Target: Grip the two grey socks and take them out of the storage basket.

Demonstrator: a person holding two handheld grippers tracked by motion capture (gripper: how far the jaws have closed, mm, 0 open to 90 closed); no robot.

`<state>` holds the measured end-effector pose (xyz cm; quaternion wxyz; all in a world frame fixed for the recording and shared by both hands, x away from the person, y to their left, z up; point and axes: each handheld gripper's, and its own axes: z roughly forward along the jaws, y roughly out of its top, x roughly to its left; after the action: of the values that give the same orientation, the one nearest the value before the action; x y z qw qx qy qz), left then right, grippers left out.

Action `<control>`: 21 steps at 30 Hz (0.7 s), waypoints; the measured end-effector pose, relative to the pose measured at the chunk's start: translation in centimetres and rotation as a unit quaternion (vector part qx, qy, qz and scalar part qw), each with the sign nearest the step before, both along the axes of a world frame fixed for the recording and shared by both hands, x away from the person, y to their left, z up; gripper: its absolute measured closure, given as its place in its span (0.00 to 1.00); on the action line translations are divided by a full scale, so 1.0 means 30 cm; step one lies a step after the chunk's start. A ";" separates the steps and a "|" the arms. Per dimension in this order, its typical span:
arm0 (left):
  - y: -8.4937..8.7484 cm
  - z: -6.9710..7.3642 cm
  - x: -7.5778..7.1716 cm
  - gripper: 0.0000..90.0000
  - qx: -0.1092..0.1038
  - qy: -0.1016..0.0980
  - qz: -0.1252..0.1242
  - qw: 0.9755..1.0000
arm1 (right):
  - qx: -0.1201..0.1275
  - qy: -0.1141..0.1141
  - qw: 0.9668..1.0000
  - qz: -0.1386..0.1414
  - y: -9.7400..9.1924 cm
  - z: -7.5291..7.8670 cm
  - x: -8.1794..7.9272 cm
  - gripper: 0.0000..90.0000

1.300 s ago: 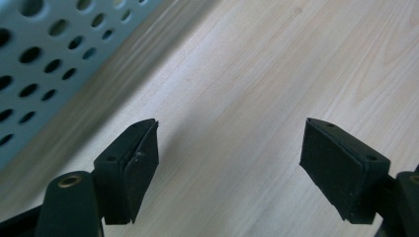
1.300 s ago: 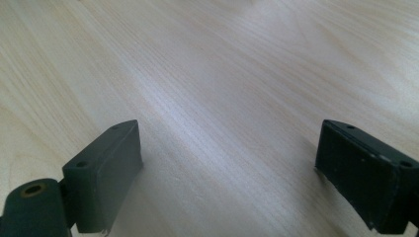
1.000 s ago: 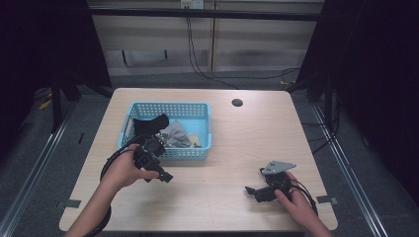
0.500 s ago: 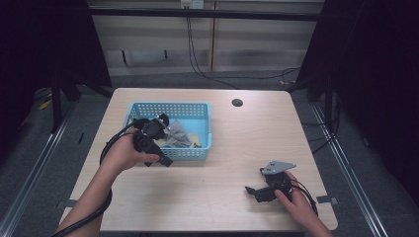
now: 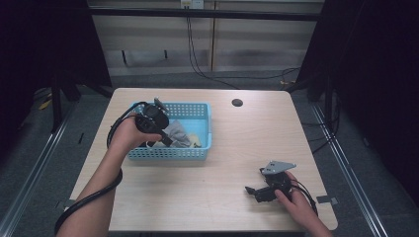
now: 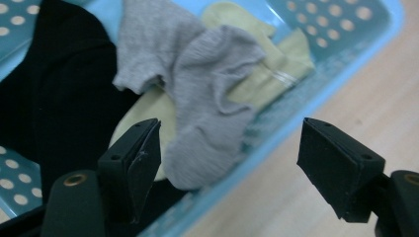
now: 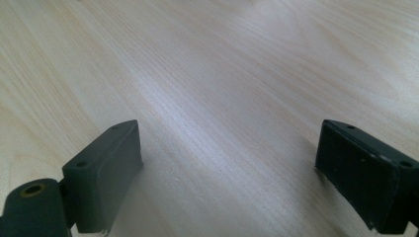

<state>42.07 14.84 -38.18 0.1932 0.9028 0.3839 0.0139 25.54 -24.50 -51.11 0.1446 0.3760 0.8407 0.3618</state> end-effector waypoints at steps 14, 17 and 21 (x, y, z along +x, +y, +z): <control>0.004 -0.138 0.084 0.27 -0.005 0.022 0.035 0.999 | 0.001 0.000 1.000 -0.001 0.001 0.000 0.000 0.11; -0.004 -0.156 0.092 0.27 -0.003 0.023 0.036 0.999 | 0.001 0.000 1.000 -0.001 0.001 0.000 0.000 0.11; -0.025 -0.172 0.100 0.27 -0.007 0.033 0.035 0.999 | 0.001 0.000 1.000 -0.001 0.001 0.000 0.000 0.11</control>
<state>45.05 14.09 -43.33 0.1864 0.8874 0.4215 -0.0114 25.53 -24.48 -51.11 0.1445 0.3771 0.8399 0.3626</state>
